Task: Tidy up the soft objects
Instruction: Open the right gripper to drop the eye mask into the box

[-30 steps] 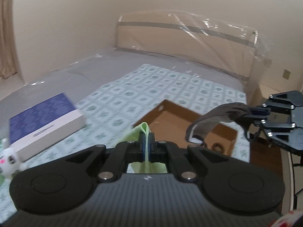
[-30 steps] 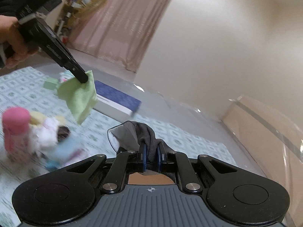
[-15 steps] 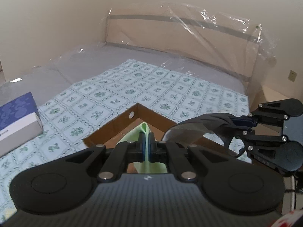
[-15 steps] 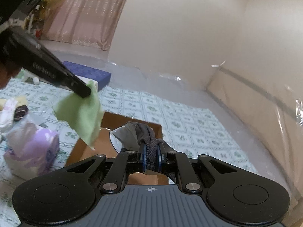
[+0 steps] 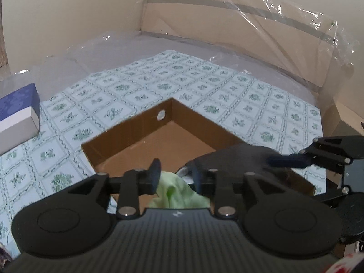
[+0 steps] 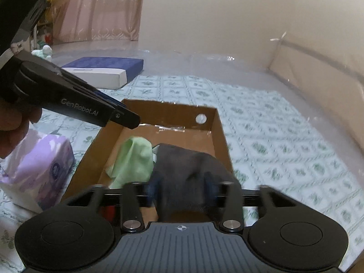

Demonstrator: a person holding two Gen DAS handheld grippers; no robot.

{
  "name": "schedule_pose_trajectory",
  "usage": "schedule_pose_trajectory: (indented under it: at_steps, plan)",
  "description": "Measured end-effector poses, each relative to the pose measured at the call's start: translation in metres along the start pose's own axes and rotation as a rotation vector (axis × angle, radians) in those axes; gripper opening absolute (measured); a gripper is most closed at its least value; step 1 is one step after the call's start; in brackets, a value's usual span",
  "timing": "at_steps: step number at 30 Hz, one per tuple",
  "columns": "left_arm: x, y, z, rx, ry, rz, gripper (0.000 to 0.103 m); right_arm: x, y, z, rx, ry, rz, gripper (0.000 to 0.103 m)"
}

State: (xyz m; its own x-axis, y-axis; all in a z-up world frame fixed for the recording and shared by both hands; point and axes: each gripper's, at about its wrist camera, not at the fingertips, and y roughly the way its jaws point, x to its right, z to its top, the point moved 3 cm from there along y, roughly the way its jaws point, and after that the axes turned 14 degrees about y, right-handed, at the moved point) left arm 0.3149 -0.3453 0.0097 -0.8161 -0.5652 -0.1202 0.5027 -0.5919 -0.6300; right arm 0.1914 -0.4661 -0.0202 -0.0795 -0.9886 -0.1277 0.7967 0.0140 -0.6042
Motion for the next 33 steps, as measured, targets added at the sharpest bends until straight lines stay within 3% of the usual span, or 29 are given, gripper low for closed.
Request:
schedule_pose_trajectory:
  at_steps: [5,8,12,20,33]
  plan:
    - [0.003,-0.008,-0.011,-0.007,-0.013,0.009,0.034,0.007,-0.014,-0.006,0.0,0.047,-0.008,0.053]
    - [0.006,-0.023,-0.014,0.004,-0.024,0.022,0.042,0.005,-0.029,-0.012,0.016,0.075,-0.014,0.053]
    - [0.016,-0.047,-0.017,0.016,-0.007,0.063,0.054,0.001,-0.052,-0.018,0.041,0.129,-0.006,0.053]
    - [0.045,-0.114,-0.033,0.07,0.012,0.112,0.065,-0.025,-0.097,-0.036,0.083,0.177,0.035,0.053]
    - [0.081,-0.222,-0.13,0.088,-0.042,0.219,0.067,-0.084,-0.133,-0.07,0.081,0.195,0.094,0.054]
